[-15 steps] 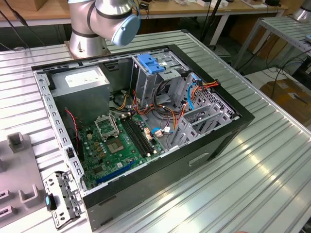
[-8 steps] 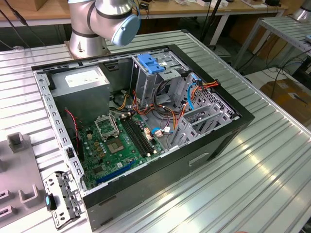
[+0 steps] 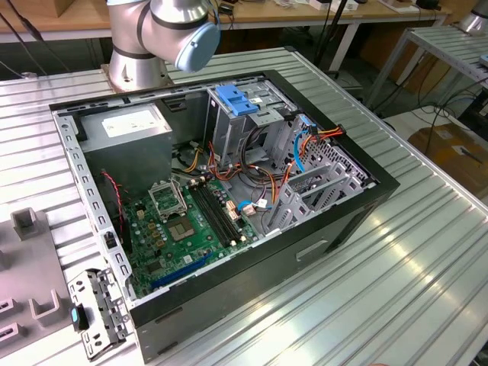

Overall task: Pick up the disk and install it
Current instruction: 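Pick up the disk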

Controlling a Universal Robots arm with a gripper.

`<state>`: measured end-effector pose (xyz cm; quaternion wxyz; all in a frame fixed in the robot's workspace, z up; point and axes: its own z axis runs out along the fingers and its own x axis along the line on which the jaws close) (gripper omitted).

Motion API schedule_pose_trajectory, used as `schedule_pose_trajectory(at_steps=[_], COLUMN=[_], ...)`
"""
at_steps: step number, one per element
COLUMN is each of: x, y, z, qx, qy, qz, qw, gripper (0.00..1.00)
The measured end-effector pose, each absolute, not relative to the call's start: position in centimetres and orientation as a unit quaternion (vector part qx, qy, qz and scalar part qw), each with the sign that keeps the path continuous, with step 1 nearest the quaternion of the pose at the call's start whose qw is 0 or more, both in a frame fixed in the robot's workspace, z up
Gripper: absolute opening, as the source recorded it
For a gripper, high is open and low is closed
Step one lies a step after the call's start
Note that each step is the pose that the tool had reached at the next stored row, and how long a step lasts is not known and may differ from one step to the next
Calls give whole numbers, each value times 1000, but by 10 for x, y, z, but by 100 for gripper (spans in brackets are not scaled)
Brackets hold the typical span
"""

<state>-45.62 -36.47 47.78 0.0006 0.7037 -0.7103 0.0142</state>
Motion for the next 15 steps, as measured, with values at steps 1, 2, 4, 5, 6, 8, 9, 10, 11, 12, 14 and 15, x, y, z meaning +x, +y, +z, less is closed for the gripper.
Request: schedule_pose_trajectory(at_steps=[1,2,4,5,6,8,9,10,11,12,14,15], x=[-451,-448,-442,-442,-441,-440,-439,-438,-435,-430,-422,-418], y=[-365,-365,-365,-365,-365,-365,-365,-365,-365,-365,-365,-365], z=[478,478,478,478,480,484,484,484,484,484,484,484], qx=[704,704,704,704,704,704,704,704,704,704,704,704], qy=[-710,-710,-710,-710,-710,-710,-710,-710,-710,-710,-710,-710], qz=[14,14,14,15,15,15,15,15,15,15,15,15], qw=[1,1,0,0,0,0,0,0,0,0,0,0], gripper=[37,37,37,37,37,37,37,37,37,37,37,37])
